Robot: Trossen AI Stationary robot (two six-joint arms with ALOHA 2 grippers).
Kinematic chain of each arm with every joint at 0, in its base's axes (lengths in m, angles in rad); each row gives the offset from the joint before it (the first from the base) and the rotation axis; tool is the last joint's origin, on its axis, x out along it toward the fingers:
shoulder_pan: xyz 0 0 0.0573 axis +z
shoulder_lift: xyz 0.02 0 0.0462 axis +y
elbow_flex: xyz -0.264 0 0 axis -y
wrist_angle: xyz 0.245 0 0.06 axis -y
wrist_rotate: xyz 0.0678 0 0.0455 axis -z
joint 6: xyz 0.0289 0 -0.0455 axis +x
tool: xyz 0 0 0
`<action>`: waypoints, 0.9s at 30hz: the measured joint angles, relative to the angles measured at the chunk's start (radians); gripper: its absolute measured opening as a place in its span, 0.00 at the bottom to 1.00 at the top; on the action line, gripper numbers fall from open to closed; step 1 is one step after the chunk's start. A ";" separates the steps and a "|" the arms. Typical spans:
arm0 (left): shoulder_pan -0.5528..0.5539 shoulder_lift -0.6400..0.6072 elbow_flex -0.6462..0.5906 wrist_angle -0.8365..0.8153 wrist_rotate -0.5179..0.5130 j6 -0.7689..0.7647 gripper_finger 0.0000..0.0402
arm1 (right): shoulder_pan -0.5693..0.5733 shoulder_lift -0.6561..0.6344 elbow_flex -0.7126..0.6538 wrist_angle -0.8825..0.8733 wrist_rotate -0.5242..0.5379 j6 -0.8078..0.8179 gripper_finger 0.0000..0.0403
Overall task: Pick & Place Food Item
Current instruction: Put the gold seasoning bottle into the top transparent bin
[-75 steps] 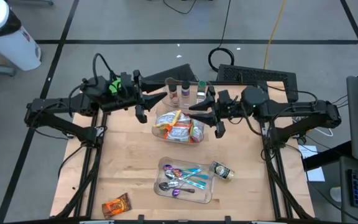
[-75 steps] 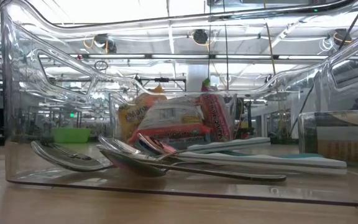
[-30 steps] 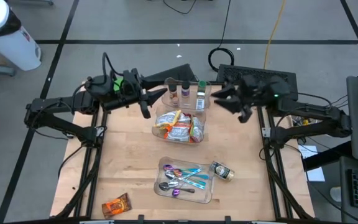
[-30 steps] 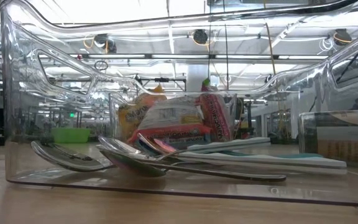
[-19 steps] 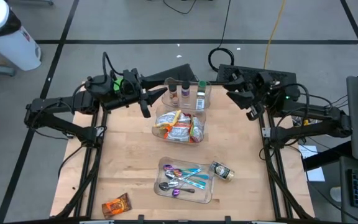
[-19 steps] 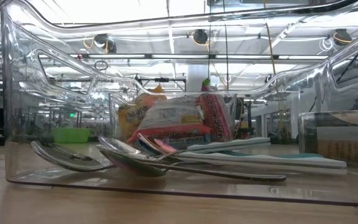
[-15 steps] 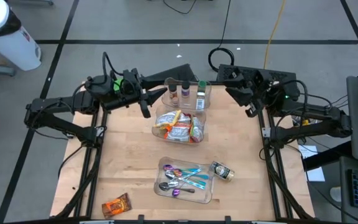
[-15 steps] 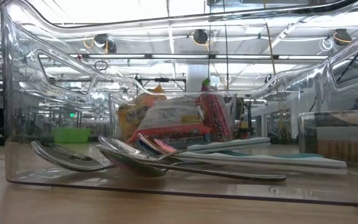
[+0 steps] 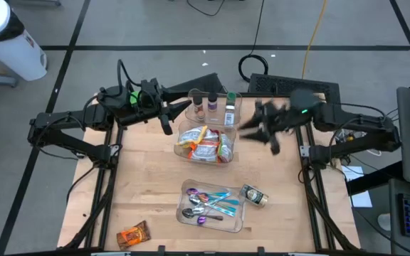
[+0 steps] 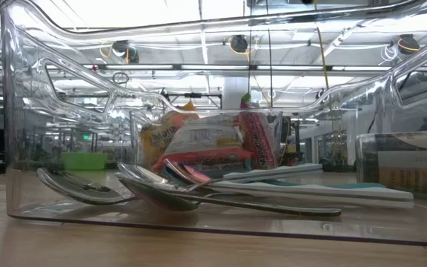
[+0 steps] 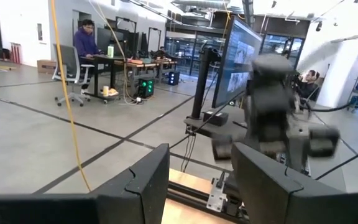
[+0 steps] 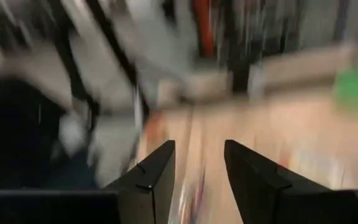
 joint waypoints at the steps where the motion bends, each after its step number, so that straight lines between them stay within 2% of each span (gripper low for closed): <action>1: 0.000 0.000 0.000 0.000 0.000 0.003 0.45 | 0.023 0.017 0.015 -0.097 -0.002 0.000 0.32; 4: 0.000 0.000 0.000 -0.001 0.006 0.004 0.45 | 0.103 0.057 0.024 -0.255 -0.007 0.050 0.32; 8: 0.000 -0.013 -0.001 -0.039 0.104 0.032 0.45 | 0.217 0.114 0.023 -0.460 -0.007 0.072 0.32; 11: 0.000 -0.061 -0.002 -0.090 0.177 0.033 0.45 | 0.272 0.145 -0.009 -0.552 -0.002 0.088 0.32; 13: 0.000 -0.096 0.000 -0.126 0.185 0.006 0.45 | 0.296 0.154 -0.053 -0.590 0.025 0.136 0.32; 17: -0.003 -0.165 -0.001 -0.197 0.185 -0.045 0.45 | 0.317 0.153 -0.172 -0.594 -0.010 0.259 0.32; 22: -0.003 -0.259 0.001 -0.234 0.185 -0.067 0.45 | 0.318 0.149 -0.314 -0.500 -0.185 0.395 0.35; 27: -0.004 -0.284 0.001 -0.248 0.210 -0.118 0.45 | 0.317 0.148 -0.421 -0.350 -0.340 0.499 0.41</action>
